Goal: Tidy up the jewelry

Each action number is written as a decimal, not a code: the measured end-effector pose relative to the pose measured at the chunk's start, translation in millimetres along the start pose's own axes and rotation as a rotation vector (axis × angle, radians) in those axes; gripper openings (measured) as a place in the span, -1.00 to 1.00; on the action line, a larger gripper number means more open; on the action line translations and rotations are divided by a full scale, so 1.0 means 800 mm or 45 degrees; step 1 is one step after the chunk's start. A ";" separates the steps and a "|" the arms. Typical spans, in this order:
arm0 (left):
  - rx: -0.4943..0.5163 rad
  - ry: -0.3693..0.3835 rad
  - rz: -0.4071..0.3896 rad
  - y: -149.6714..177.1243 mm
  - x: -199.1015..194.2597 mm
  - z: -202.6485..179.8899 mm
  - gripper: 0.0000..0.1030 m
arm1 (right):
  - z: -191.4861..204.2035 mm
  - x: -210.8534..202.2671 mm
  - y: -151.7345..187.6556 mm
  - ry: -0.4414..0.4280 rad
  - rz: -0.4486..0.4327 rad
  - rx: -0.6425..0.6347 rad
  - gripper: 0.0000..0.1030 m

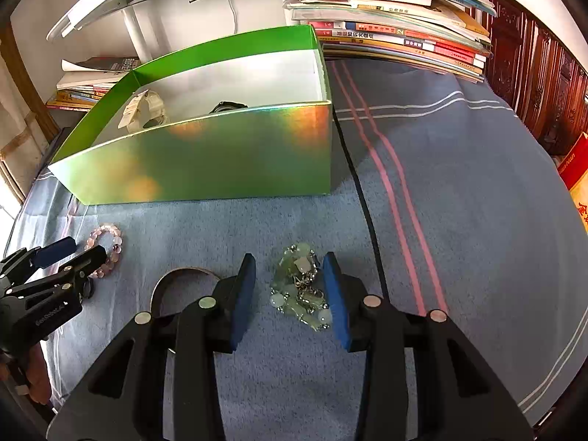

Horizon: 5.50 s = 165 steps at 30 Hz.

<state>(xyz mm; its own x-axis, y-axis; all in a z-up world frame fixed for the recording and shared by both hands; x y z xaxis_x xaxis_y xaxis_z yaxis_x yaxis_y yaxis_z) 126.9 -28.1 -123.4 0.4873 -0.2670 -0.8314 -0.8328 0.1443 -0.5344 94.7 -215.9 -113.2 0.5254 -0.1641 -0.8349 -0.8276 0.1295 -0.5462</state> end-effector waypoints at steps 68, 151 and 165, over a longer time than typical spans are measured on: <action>-0.006 0.007 -0.003 0.002 -0.006 -0.001 -0.60 | -0.006 -0.003 0.002 0.022 0.003 0.049 -0.32; 0.056 0.111 -0.308 -0.101 -0.151 0.007 -0.84 | 0.008 -0.117 -0.094 -0.130 -0.376 -0.023 -0.79; 0.052 0.010 -0.277 -0.165 -0.093 0.015 -0.84 | 0.051 -0.034 -0.138 -0.117 -0.247 -0.070 -0.79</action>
<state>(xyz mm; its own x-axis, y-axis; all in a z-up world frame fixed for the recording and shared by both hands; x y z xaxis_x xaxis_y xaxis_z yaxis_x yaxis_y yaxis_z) 203.8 -16.2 7.1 0.6525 -0.3031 -0.6946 -0.6966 0.1209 -0.7072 180.0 -185.6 -32.7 0.6893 -0.0910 -0.7188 -0.7177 0.0503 -0.6946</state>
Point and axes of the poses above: each gripper's, at about its wrist camera, not at the fingertips, and x roughly the way its jaws point, z to its left, y to its underside, the point moved 4 cm from there along x, roughly the way its jaws point, and after that the axes turned 13 degrees about y, right-handed, at the moved point
